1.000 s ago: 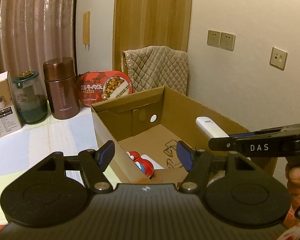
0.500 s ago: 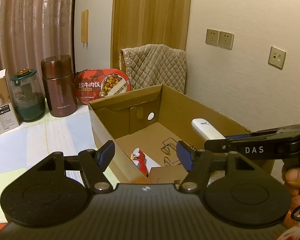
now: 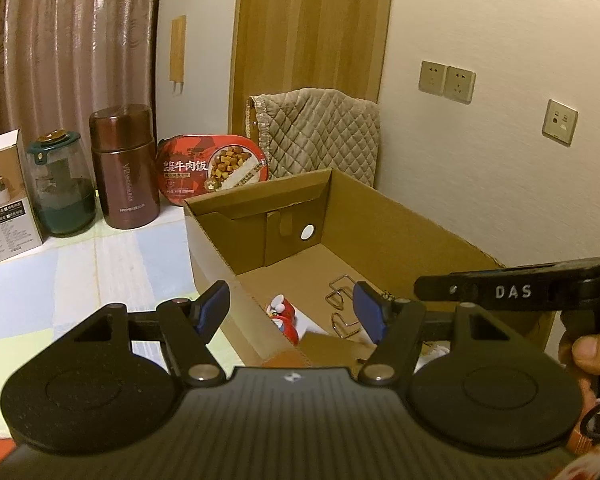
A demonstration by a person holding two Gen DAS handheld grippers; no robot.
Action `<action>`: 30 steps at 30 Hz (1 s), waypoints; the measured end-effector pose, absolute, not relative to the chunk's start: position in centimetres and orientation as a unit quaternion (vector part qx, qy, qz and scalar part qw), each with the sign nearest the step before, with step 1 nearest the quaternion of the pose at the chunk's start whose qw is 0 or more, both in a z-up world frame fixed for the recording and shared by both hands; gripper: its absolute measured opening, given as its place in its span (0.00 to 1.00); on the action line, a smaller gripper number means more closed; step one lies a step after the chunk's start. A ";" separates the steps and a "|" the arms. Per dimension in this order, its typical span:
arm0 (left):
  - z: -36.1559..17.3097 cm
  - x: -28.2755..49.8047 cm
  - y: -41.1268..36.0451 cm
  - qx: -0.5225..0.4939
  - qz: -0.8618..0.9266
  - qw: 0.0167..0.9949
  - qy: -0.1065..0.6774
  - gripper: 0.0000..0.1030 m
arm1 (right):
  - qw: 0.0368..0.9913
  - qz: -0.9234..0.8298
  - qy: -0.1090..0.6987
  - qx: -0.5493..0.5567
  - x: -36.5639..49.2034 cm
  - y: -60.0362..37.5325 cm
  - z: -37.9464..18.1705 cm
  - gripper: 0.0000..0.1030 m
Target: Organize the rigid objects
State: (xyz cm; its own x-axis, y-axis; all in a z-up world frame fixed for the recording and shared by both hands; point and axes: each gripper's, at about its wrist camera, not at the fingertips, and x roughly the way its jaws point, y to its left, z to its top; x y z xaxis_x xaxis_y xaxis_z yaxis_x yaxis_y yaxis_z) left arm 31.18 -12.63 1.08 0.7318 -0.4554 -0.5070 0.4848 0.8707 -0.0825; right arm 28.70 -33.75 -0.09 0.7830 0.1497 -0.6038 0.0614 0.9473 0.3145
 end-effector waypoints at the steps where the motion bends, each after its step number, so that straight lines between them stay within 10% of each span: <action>1: 1.1 31.2 -12.6 0.026 -0.251 0.931 0.265 0.62 | 0.931 0.021 0.326 0.161 28.7 -33.9 0.0 0.44; 30: 2.1 29.0 -11.0 -0.004 -0.198 0.945 0.261 0.93 | 0.953 0.009 0.277 0.121 25.9 -33.7 2.1 0.74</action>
